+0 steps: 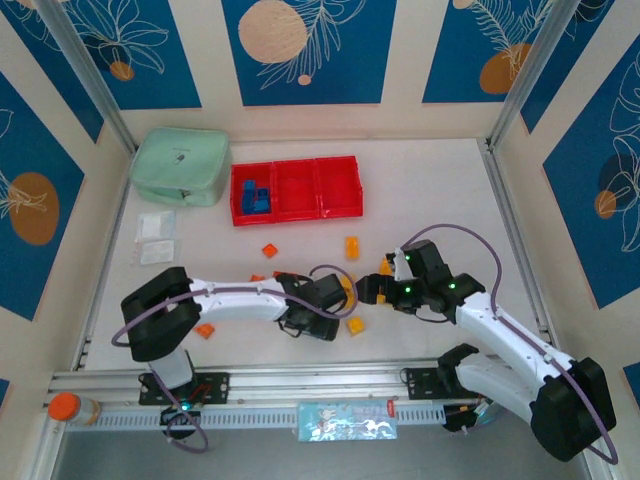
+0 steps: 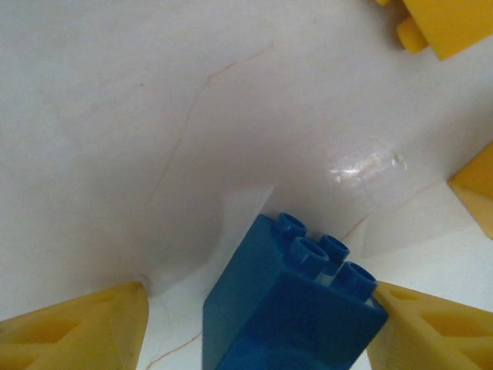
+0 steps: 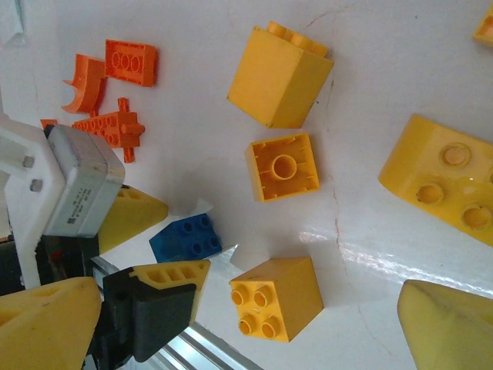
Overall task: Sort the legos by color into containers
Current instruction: Pick up the lego from the middle-left of the table.
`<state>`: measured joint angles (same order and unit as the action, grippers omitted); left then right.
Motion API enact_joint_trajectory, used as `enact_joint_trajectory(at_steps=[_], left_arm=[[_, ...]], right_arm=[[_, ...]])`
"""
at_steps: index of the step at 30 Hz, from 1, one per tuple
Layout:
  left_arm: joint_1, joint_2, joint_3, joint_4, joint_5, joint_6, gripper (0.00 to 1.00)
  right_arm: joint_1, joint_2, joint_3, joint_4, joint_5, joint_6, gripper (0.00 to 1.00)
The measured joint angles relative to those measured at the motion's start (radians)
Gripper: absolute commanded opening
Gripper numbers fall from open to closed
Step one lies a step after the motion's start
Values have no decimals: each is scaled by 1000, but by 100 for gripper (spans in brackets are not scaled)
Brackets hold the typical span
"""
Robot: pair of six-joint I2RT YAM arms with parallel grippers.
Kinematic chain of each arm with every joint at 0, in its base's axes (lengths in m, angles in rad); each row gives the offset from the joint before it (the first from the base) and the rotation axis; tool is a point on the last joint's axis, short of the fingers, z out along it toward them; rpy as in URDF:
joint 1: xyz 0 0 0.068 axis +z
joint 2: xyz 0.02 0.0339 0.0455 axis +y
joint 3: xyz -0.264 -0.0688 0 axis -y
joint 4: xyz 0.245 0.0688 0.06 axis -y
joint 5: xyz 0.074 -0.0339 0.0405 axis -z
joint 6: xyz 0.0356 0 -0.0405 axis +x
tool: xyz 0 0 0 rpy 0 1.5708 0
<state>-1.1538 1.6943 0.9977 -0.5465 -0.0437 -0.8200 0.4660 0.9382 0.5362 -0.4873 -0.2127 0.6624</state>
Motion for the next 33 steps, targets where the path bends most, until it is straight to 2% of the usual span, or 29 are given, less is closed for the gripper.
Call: enact_joint_trajectory(at_steps=[7,21,27,33], left_arm=[[-23,24,11,22,11,25,58],[-27,26,14,16,-2,38,28],[-27,-6,6,10,-18,32,24],[13,-124,5,-24,-47,42,24]], right_arm=[[-6,39,0,5,0,0,99],[-10,61,0,10,-1,-5,99],[-15,86,9,20,-12,-21,99],[-7,111,93,31,-31,-51,99]])
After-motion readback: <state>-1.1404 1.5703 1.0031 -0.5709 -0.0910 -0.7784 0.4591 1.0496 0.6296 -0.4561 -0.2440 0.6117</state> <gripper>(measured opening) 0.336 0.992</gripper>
